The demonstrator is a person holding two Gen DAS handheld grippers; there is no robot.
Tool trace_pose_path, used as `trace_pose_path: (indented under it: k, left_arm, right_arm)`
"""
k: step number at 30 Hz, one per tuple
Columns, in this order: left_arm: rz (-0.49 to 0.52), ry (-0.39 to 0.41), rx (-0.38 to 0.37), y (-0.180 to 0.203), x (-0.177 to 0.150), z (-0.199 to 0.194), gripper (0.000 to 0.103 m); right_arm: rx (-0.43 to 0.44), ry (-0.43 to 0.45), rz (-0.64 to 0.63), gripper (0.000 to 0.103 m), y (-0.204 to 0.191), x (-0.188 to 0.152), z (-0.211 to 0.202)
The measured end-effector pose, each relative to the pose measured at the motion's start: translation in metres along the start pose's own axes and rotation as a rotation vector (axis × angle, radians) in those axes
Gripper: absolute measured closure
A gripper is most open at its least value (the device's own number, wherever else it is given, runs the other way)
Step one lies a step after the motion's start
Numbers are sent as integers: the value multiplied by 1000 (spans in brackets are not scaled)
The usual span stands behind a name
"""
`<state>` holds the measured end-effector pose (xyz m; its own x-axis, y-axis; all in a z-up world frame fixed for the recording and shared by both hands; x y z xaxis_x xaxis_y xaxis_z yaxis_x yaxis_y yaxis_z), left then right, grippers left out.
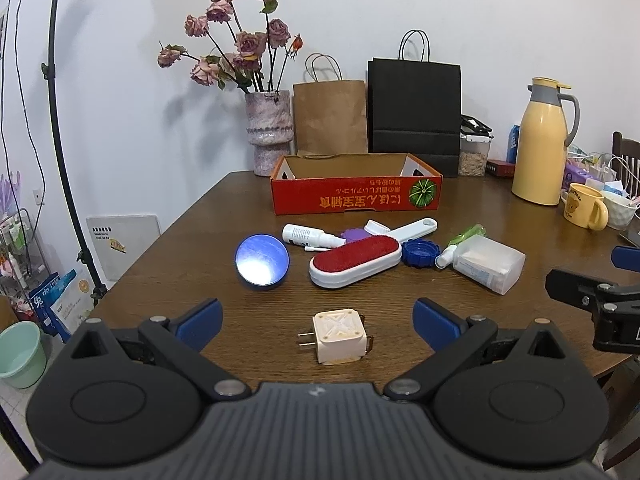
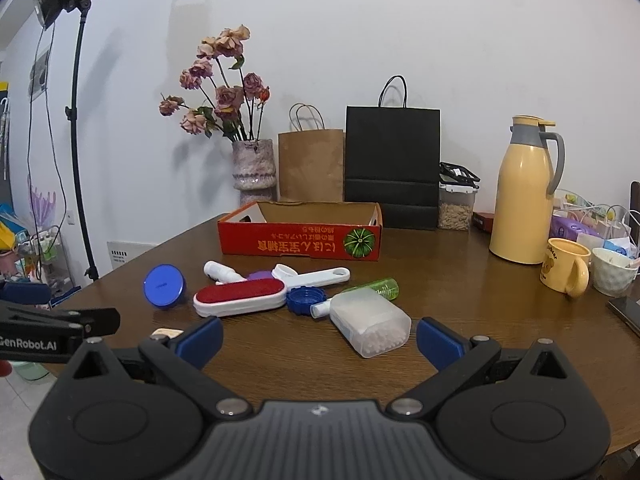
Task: Organize rigid objects
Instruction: 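Lower the left gripper onto the white plug adapter and close it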
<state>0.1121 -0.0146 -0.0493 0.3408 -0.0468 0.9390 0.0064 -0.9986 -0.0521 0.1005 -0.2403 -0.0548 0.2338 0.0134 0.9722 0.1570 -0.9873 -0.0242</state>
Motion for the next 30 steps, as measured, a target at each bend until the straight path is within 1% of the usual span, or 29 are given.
trace_pose_path:
  k: [19, 28, 30]
  left_arm:
    - [19, -112, 26, 8, -13, 54, 0]
    - [20, -180, 37, 12, -27, 78, 0]
    - [18, -195, 37, 12, -30, 83, 2]
  right_arm:
    - [14, -50, -20, 0, 10, -6, 45]
    - [13, -86, -12, 0, 18, -14, 68]
    - [12, -96, -8, 0, 20, -17, 74]
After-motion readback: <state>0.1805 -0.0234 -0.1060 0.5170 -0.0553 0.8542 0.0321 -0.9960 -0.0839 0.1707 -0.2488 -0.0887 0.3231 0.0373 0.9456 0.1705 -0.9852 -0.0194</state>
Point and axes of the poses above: each gripper's, at about its wrist camera, not at the fingertips, and z roughly the way its jaws point, y to its right, x to its top, the point moved 6 cm from there along z, roughly the way its jaws point, and after that the axes turned 7 degrees about y, right-handed, at the moved point
